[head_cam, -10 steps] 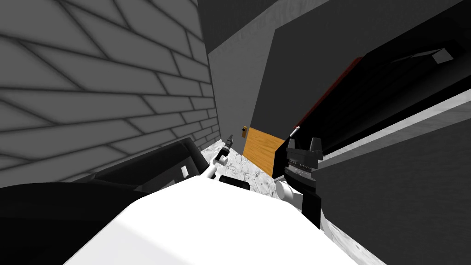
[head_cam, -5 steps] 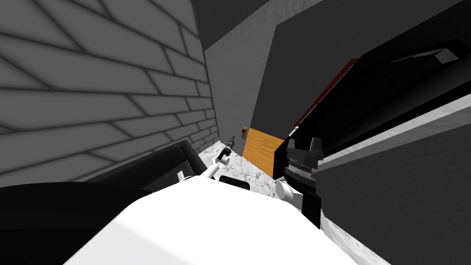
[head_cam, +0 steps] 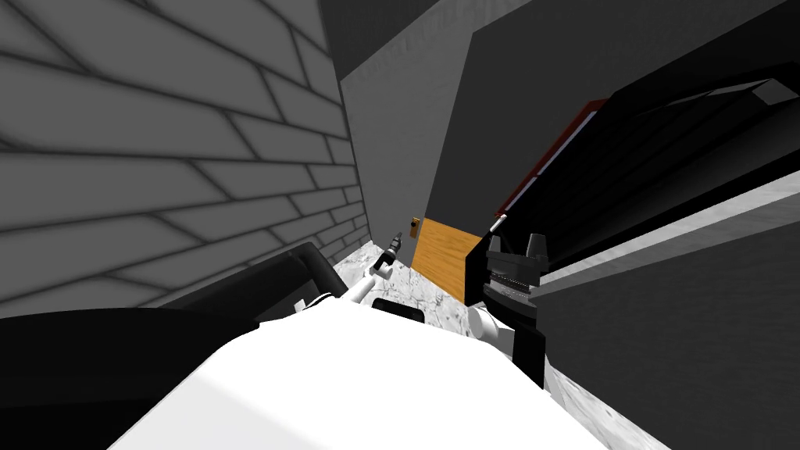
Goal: Push the door open
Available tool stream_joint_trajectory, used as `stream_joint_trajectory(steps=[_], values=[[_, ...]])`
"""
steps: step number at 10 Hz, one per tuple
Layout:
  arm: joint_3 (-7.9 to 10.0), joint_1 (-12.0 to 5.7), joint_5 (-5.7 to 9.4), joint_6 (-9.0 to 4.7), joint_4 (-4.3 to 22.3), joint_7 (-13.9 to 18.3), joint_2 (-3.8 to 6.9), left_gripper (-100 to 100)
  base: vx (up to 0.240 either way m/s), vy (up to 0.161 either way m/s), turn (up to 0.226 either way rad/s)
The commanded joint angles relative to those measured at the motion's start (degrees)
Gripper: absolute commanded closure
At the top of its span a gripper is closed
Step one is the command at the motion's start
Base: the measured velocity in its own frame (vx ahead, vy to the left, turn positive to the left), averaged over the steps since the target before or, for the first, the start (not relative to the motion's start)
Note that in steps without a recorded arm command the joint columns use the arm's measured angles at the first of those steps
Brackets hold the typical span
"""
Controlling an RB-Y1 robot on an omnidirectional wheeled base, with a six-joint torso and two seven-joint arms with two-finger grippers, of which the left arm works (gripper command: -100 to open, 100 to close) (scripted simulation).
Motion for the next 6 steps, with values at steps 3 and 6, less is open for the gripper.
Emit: stream_joint_trajectory(steps=[3, 6], values=[[-0.82, -2.61, 0.72, 0.08, 4.36, 0.02, -0.83, -100, 0.084, 0.054, -0.054], [-1.44, -4.46, 1.24, 0.32, 7.4, -0.06, -1.59, -100, 0.081, 0.057, -0.048]])
